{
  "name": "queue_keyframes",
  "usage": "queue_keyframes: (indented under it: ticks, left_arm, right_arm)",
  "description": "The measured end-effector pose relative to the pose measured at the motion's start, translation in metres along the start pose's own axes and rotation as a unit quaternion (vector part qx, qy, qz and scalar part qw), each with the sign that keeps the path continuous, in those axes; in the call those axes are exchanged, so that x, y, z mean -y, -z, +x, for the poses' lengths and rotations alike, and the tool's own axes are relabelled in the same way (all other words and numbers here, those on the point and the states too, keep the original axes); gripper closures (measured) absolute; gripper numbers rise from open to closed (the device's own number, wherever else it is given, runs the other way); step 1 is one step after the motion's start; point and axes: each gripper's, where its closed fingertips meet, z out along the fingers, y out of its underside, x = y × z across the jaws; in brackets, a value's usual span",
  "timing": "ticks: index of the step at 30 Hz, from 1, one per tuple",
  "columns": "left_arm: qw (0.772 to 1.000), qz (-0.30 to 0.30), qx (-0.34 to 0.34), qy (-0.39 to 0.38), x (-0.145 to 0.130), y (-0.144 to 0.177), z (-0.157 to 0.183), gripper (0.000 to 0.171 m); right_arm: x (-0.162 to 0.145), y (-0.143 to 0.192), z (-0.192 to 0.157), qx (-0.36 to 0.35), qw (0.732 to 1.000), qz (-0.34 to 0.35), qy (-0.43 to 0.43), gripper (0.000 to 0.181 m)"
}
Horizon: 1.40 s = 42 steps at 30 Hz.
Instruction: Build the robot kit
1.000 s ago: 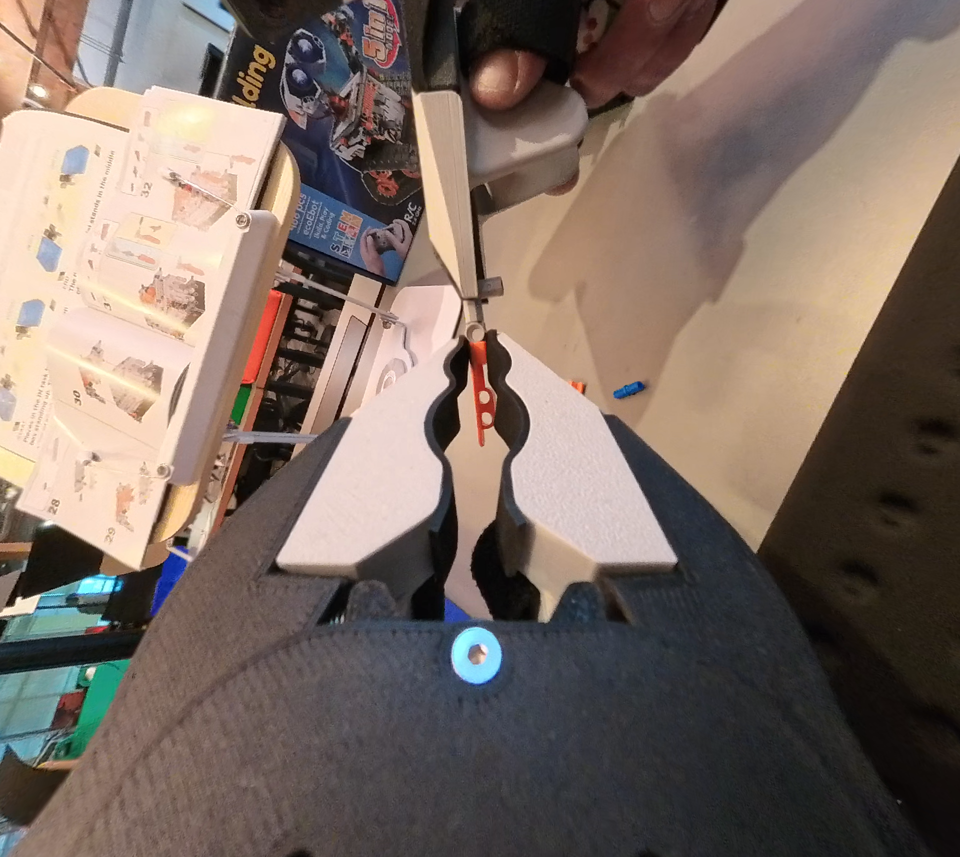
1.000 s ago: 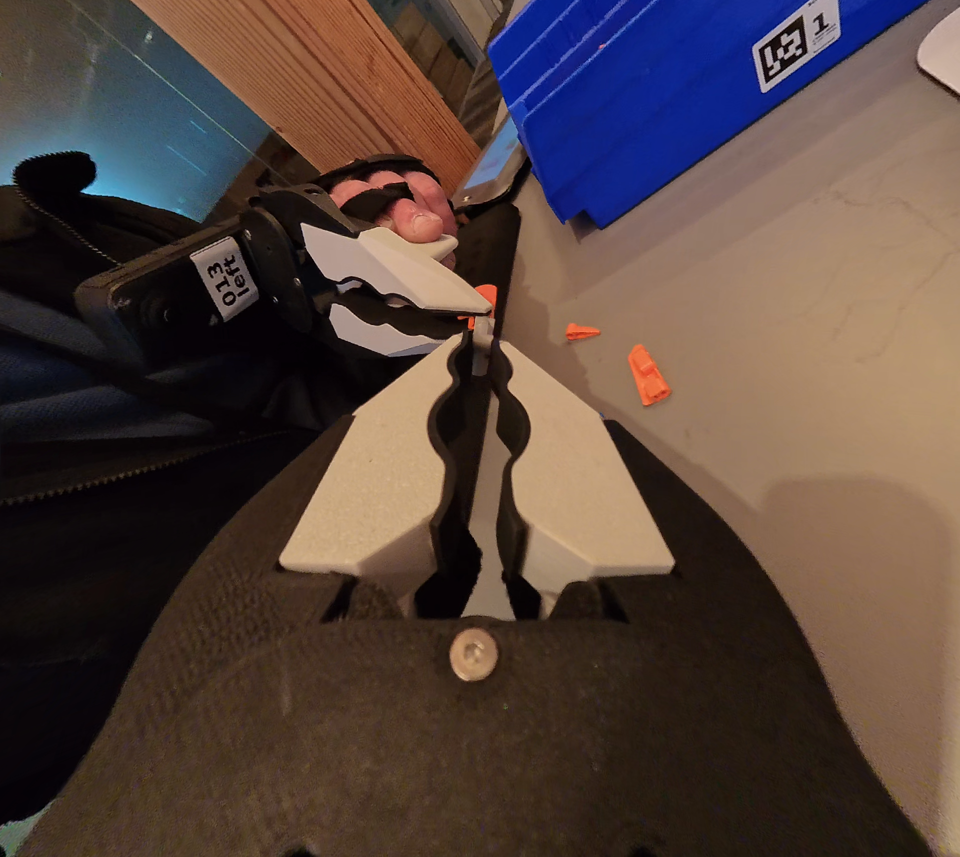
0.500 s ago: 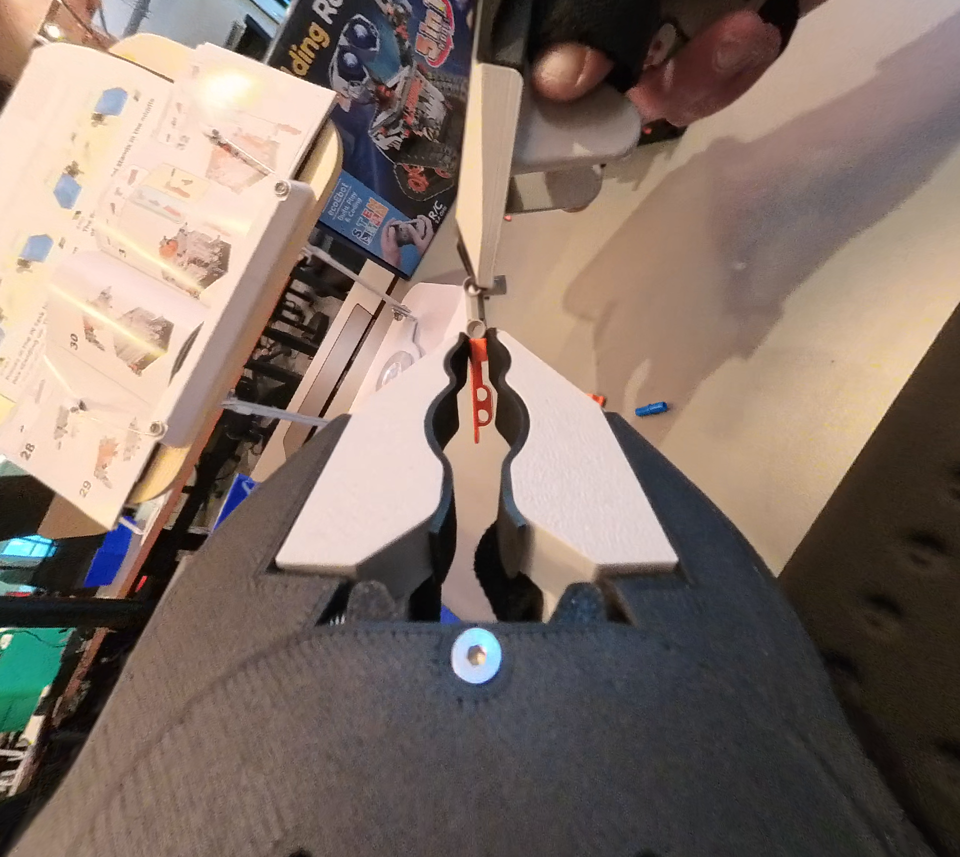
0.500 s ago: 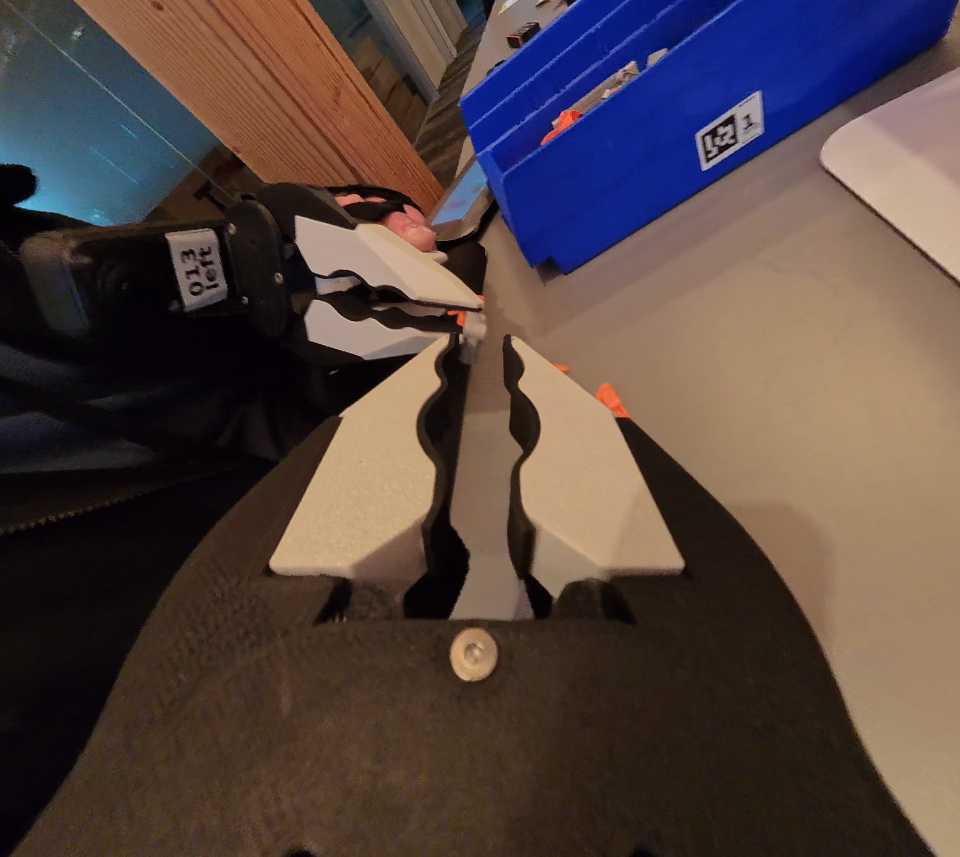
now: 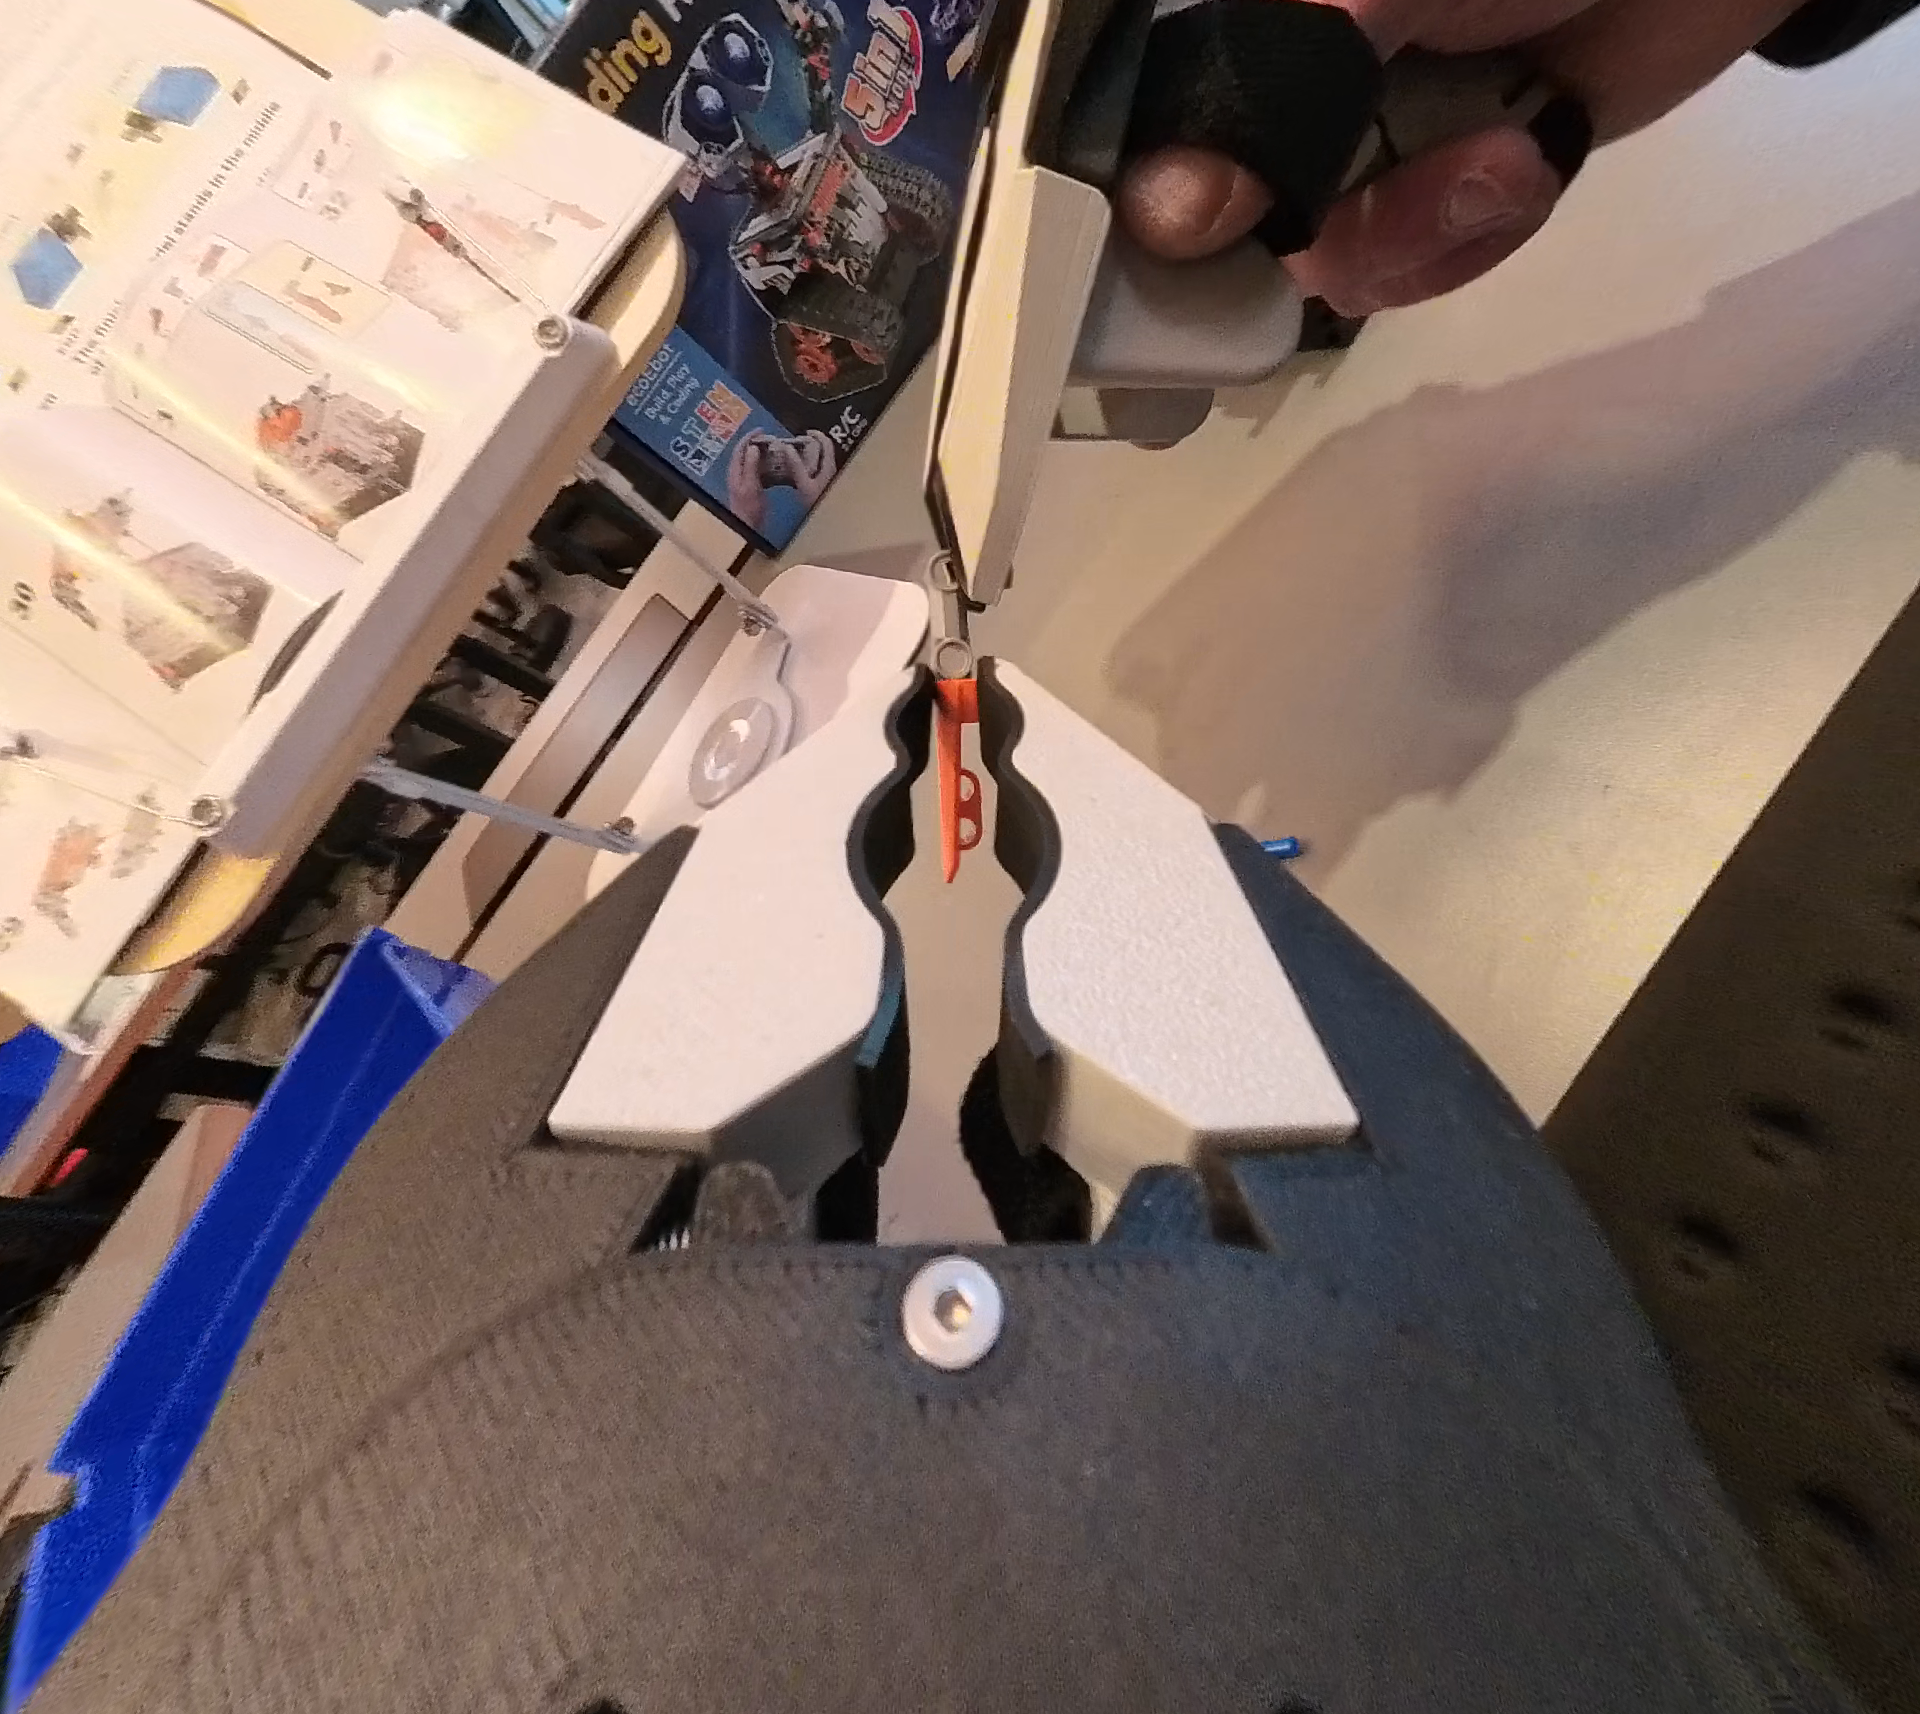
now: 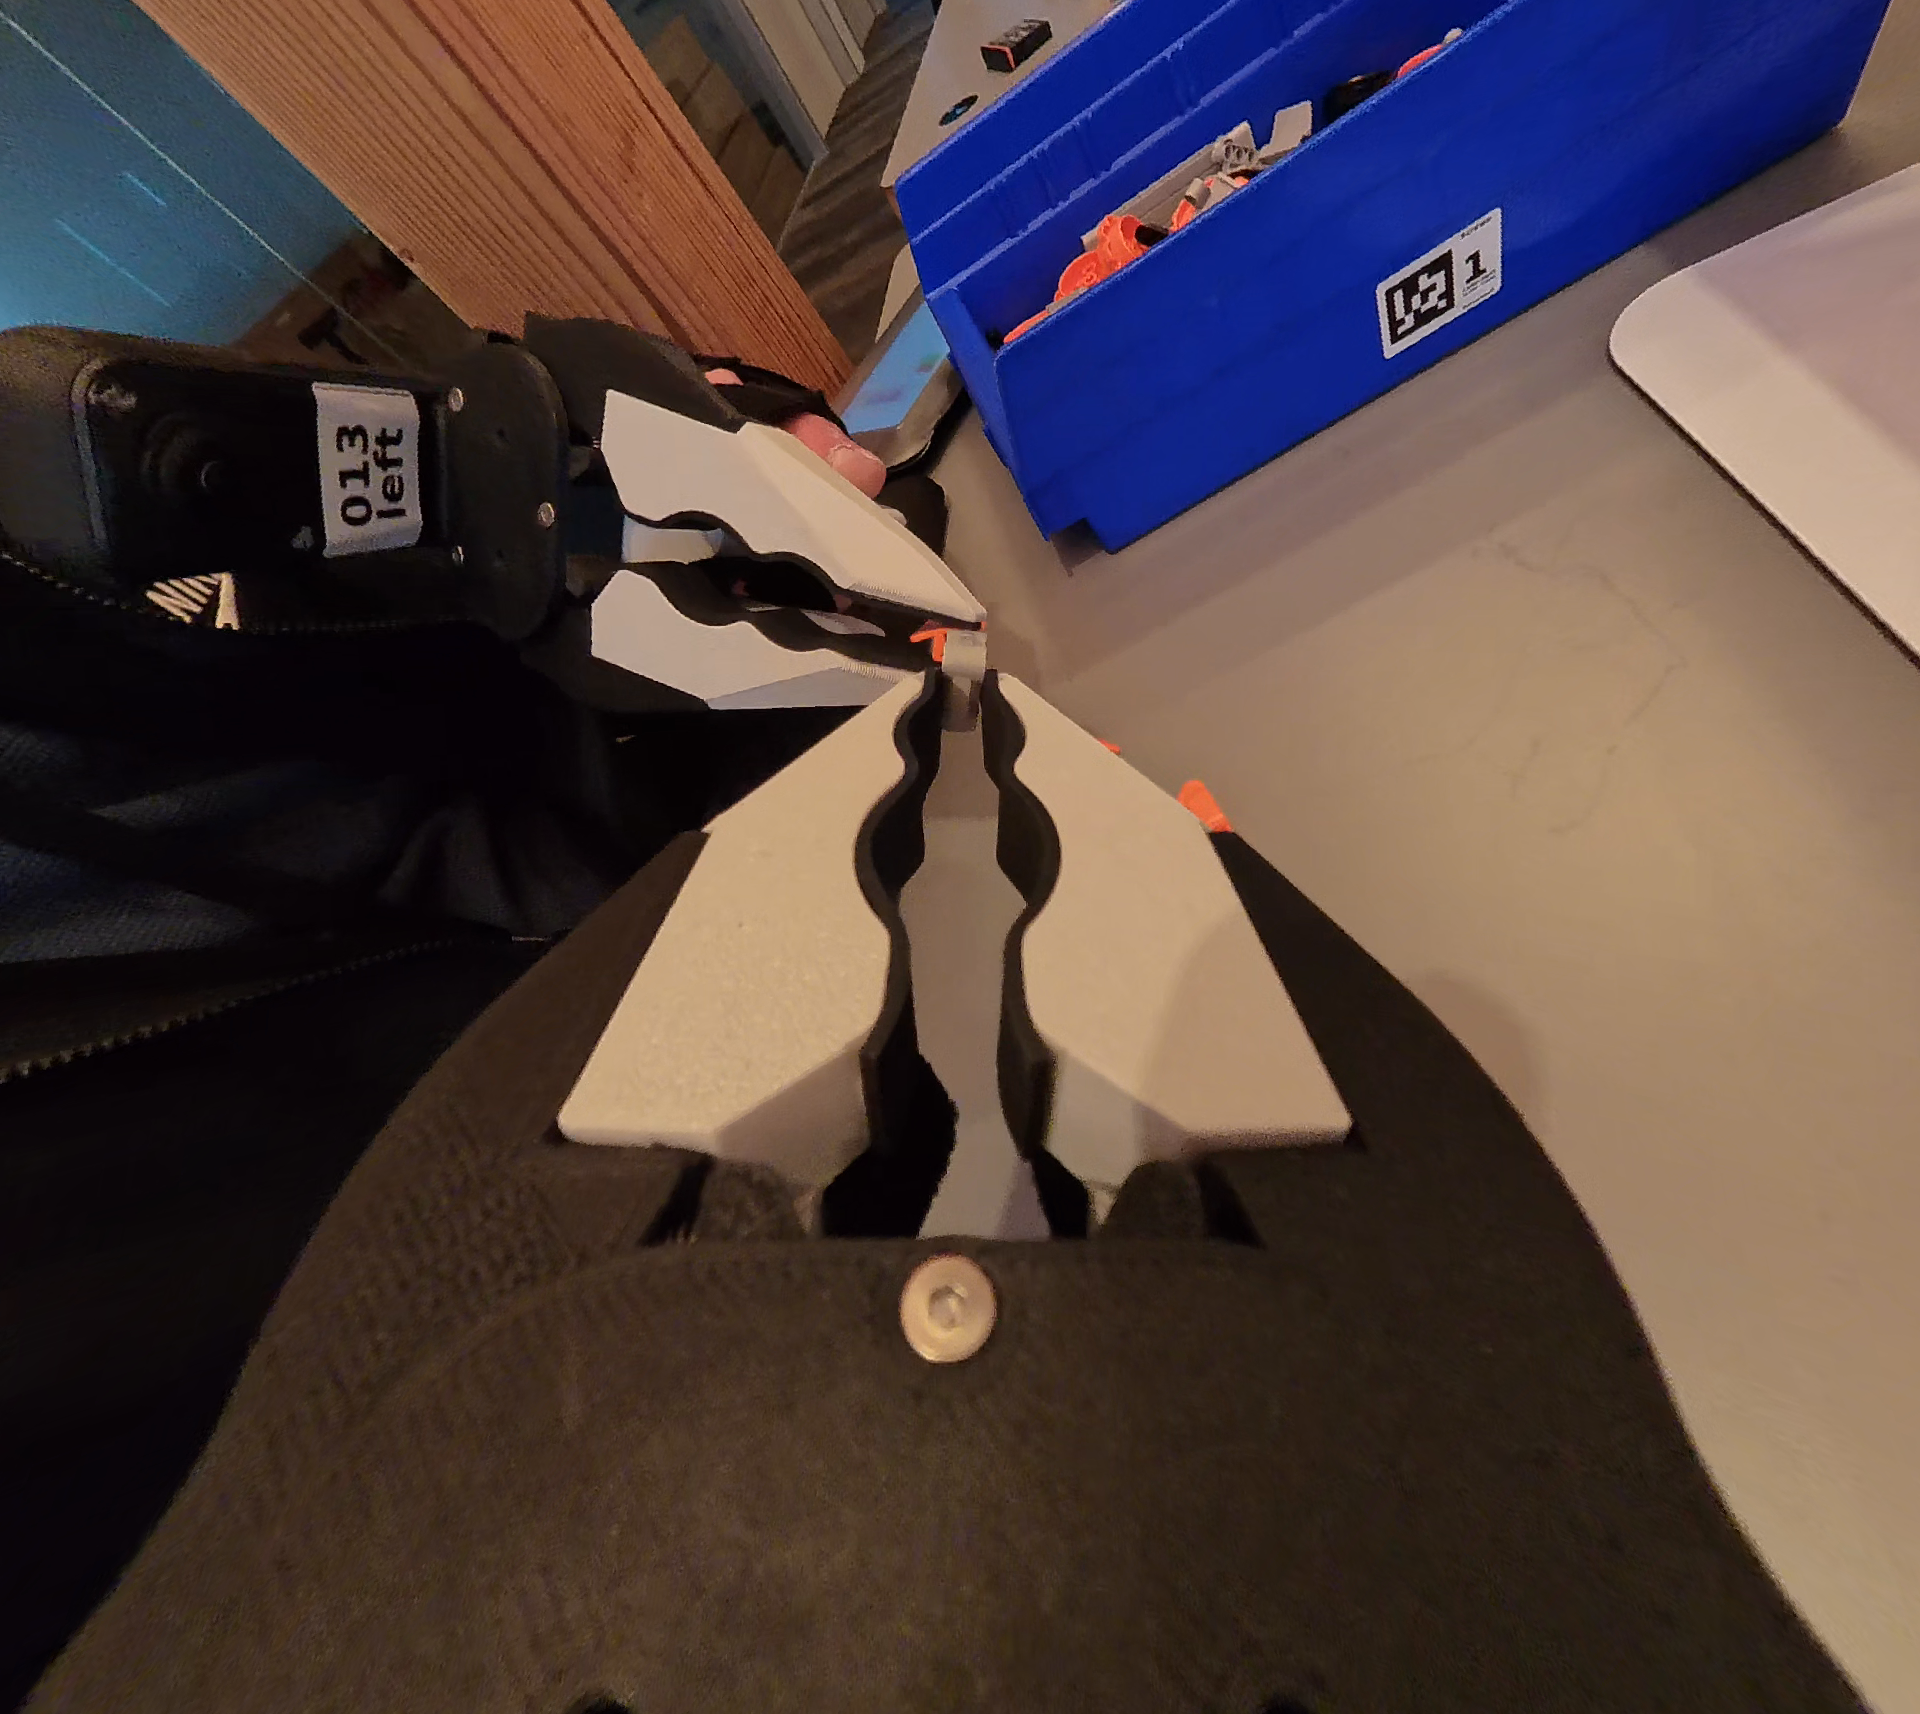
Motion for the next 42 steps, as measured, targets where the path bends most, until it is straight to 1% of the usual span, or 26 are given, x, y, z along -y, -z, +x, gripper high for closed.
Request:
queue_keyframes:
  ticks: [1, 4, 6, 8, 9, 10, 11, 12, 15, 17, 18, 20, 21, 23, 26, 28, 31, 34, 37, 42]
  left_arm:
    - [1.0, 0.005, -0.008, 0.007, 0.0, 0.0, 0.001, 0.164]
    - [0.998, 0.025, -0.043, 0.033, 0.004, 0.004, 0.005, 0.15]
    - [0.995, 0.039, -0.077, 0.055, 0.007, 0.009, 0.007, 0.15]
    - [0.99, 0.033, -0.111, 0.08, 0.005, 0.011, 0.007, 0.148]
    - [0.987, 0.034, -0.129, 0.091, 0.005, 0.012, 0.008, 0.148]
    - [0.98, 0.033, -0.167, 0.1, 0.005, 0.013, 0.015, 0.155]
    - [0.974, 0.017, -0.196, 0.111, 0.002, 0.013, 0.02, 0.154]
    - [0.973, 0.007, -0.201, 0.114, -0.001, 0.011, 0.021, 0.154]
    - [0.966, 0.003, -0.235, 0.111, -0.003, 0.01, 0.032, 0.164]
    - [0.965, -0.002, -0.237, 0.11, -0.005, 0.01, 0.035, 0.165]
    - [0.965, -0.001, -0.235, 0.116, -0.006, 0.01, 0.033, 0.166]
    - [0.962, 0.009, -0.232, 0.142, -0.006, 0.012, 0.027, 0.166]
    - [0.958, 0.007, -0.235, 0.163, -0.008, 0.012, 0.025, 0.167]
    - [0.953, -0.012, -0.235, 0.189, -0.018, 0.012, 0.023, 0.167]
    - [0.948, -0.032, -0.229, 0.219, -0.03, 0.012, 0.026, 0.167]
    - [0.947, -0.045, -0.223, 0.228, -0.038, 0.011, 0.027, 0.167]
    - [0.942, -0.044, -0.217, 0.25, -0.043, 0.009, 0.026, 0.167]
    - [0.939, -0.042, -0.213, 0.266, -0.046, 0.007, 0.024, 0.167]
    - [0.938, -0.041, -0.217, 0.268, -0.047, 0.006, 0.026, 0.166]
    - [0.935, -0.04, -0.216, 0.277, -0.049, 0.003, 0.025, 0.167]
  right_arm:
    - [-0.001, 0.0, 0.0, -0.001, 1.0, -0.007, 0.001, 0.177]
    - [-0.006, -0.003, -0.002, -0.011, 0.999, -0.048, 0.02, 0.177]
    - [-0.01, -0.004, -0.004, -0.02, 0.996, -0.078, 0.04, 0.177]
    - [-0.016, -0.005, -0.004, -0.033, 0.991, -0.111, 0.067, 0.177]
    - [-0.018, -0.006, -0.006, -0.033, 0.989, -0.125, 0.078, 0.177]
    - [-0.02, -0.007, -0.007, -0.035, 0.986, -0.135, 0.09, 0.177]
    - [-0.022, -0.009, -0.008, -0.038, 0.983, -0.146, 0.104, 0.177]
    - [-0.024, -0.009, -0.01, -0.039, 0.98, -0.157, 0.118, 0.177]
    - [-0.031, -0.012, -0.013, -0.049, 0.967, -0.192, 0.159, 0.177]
    - [-0.033, -0.013, -0.012, -0.06, 0.96, -0.207, 0.179, 0.176]
    - [-0.032, -0.014, -0.011, -0.063, 0.96, -0.202, 0.181, 0.176]
    - [-0.025, -0.015, -0.011, -0.06, 0.968, -0.175, 0.171, 0.174]
    - [-0.022, -0.014, -0.011, -0.059, 0.972, -0.16, 0.161, 0.17]
    - [-0.022, -0.008, -0.004, -0.072, 0.976, -0.152, 0.137, 0.165]
    - [-0.05, -0.004, 0.014, -0.113, 0.966, -0.202, 0.116, 0.164]
    - [-0.07, -0.011, 0.022, -0.136, 0.959, -0.228, 0.103, 0.162]
    - [-0.086, -0.025, 0.031, -0.158, 0.957, -0.231, 0.081, 0.162]
    - [-0.096, -0.03, 0.041, -0.189, 0.948, -0.247, 0.073, 0.162]
    - [-0.101, -0.032, 0.045, -0.21, 0.938, -0.261, 0.084, 0.163]
    - [-0.103, -0.037, 0.049, -0.211, 0.939, -0.257, 0.089, 0.178]
